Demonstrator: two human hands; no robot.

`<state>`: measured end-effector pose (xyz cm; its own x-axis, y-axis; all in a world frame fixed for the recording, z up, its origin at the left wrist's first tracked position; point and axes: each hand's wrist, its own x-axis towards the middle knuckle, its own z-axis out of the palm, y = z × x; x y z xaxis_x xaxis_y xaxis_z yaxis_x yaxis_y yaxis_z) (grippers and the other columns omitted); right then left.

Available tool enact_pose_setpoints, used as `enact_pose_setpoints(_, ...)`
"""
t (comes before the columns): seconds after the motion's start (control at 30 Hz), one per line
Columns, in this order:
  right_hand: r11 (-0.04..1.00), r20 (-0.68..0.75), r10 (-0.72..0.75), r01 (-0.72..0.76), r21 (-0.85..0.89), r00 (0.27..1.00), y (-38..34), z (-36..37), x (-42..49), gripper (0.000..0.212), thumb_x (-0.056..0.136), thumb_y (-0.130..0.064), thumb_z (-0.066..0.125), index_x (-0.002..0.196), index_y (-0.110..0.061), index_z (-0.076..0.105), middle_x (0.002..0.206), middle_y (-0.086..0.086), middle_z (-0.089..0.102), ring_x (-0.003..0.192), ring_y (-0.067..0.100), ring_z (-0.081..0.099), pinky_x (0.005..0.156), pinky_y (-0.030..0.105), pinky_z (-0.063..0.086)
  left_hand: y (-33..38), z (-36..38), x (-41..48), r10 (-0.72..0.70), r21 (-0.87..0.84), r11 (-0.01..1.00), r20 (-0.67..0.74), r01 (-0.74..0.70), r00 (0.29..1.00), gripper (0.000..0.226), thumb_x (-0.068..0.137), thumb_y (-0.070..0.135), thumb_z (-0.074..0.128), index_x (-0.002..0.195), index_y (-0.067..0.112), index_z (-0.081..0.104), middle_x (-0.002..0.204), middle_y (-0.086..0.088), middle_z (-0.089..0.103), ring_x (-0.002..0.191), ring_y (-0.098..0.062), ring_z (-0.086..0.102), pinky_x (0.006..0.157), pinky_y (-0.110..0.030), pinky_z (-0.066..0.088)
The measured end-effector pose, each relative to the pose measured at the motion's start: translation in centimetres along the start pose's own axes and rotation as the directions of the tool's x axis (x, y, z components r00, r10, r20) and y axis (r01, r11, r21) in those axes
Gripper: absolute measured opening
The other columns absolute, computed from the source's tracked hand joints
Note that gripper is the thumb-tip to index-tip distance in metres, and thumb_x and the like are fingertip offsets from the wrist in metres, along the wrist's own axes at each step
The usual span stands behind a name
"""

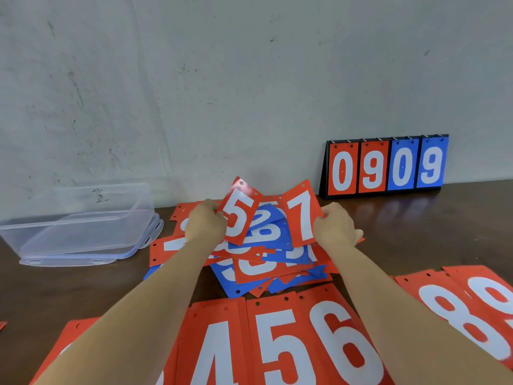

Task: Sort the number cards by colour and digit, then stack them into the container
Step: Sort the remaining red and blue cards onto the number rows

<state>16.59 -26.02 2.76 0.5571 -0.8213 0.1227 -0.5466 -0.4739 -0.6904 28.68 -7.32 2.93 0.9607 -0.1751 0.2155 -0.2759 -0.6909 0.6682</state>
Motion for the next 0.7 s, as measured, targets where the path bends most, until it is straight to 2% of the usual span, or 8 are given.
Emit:
enact_pose_setpoints(0.1,0.996,-0.016,0.003,-0.002,0.093,1.000,0.6,-1.5,-0.1,0.006,0.097,-0.024,0.053,0.102,-0.022,0.053,0.111,0.001,0.063,0.105,0.023,0.058,0.100,0.040,0.038,0.4,-1.3,-0.9,-0.074,-0.186,0.980,-0.015,0.070,0.997,0.026,0.097,0.007,0.050,0.118,0.003,0.064,0.112,-0.013,0.068,0.071,-0.015,0.055,0.050,-0.019,0.039)
enact_pose_setpoints(0.2,0.978,-0.012,-0.029,0.031,0.207,1.000,1.0,-3.0,-0.7,0.008,0.095,-0.021,0.056,0.102,-0.018,0.058,0.108,0.003,0.065,0.097,0.023,0.062,0.087,0.043,0.053,0.6,-2.8,-2.1,-0.147,-0.318,0.939,-0.024,0.132,0.989,0.015,0.094,0.006,0.055,0.103,0.004,0.068,0.097,-0.012,0.068,0.066,-0.015,0.055,0.053,-0.021,0.043)
enact_pose_setpoints(0.3,0.965,0.003,-0.071,0.068,0.253,0.997,0.9,-4.6,-1.8,0.012,0.096,-0.022,0.057,0.103,-0.013,0.060,0.107,0.003,0.065,0.095,0.021,0.063,0.071,0.030,0.051,0.8,-4.5,-3.5,-0.178,-0.369,0.917,-0.033,0.154,0.983,0.010,0.091,0.006,0.058,0.093,0.006,0.068,0.086,-0.009,0.066,0.067,-0.018,0.058,0.062,-0.028,0.049)
enact_pose_setpoints(0.37,0.954,-0.009,-0.117,0.115,0.276,0.993,0.9,-5.4,-2.4,0.006,0.097,-0.019,0.056,0.095,-0.013,0.057,0.101,0.001,0.062,0.089,0.018,0.059,0.067,0.027,0.046,0.9,-5.6,-4.5,-0.182,-0.384,0.911,-0.044,0.151,0.982,0.010,0.090,0.004,0.059,0.084,0.008,0.065,0.077,-0.006,0.062,0.061,-0.015,0.054,0.057,-0.025,0.047)
enact_pose_setpoints(0.43,0.944,-0.015,-0.155,0.152,0.293,0.988,0.8,-6.1,-3.3,0.007,0.097,-0.015,0.056,0.090,-0.015,0.054,0.095,-0.002,0.056,0.086,0.014,0.053,0.067,0.025,0.044,0.6,-6.4,-5.4,-0.185,-0.405,0.901,-0.041,0.153,0.982,0.015,0.086,0.002,0.061,0.073,0.008,0.063,0.072,-0.008,0.060,0.062,-0.019,0.054,0.059,-0.026,0.048)
enact_pose_setpoints(0.53,0.918,-0.012,-0.186,0.178,0.354,0.982,0.9,-6.7,-4.2,0.009,0.095,-0.013,0.058,0.086,-0.015,0.058,0.096,0.000,0.060,0.087,0.016,0.058,0.074,0.030,0.051,-0.3,-7.2,-7.0,-0.174,-0.445,0.883,-0.018,0.148,0.985,0.009,0.082,0.000,0.063,0.075,0.005,0.062,0.072,-0.013,0.051,0.067,-0.022,0.045,0.064,-0.033,0.042)
enact_pose_setpoints(0.63,0.881,0.000,-0.183,0.164,0.444,0.983,1.4,-7.6,-4.9,0.018,0.093,-0.012,0.060,0.076,-0.020,0.058,0.095,-0.001,0.065,0.089,0.017,0.062,0.082,0.035,0.055,-0.8,-7.3,-9.4,-0.189,-0.495,0.844,0.088,0.208,0.978,0.017,0.086,0.002,0.066,0.071,0.006,0.059,0.068,-0.011,0.052,0.056,-0.021,0.047,0.054,-0.026,0.046)
enact_pose_setpoints(0.7,0.864,0.009,-0.180,0.154,0.480,0.984,2.0,-8.4,-5.4,0.019,0.091,-0.015,0.062,0.074,-0.022,0.061,0.096,0.001,0.068,0.093,0.019,0.065,0.085,0.040,0.056,-0.4,-7.2,-11.5,-0.208,-0.543,0.790,0.199,0.284,0.958,0.017,0.089,0.004,0.066,0.074,0.010,0.059,0.072,-0.008,0.060,0.059,-0.015,0.056,0.051,-0.022,0.052)
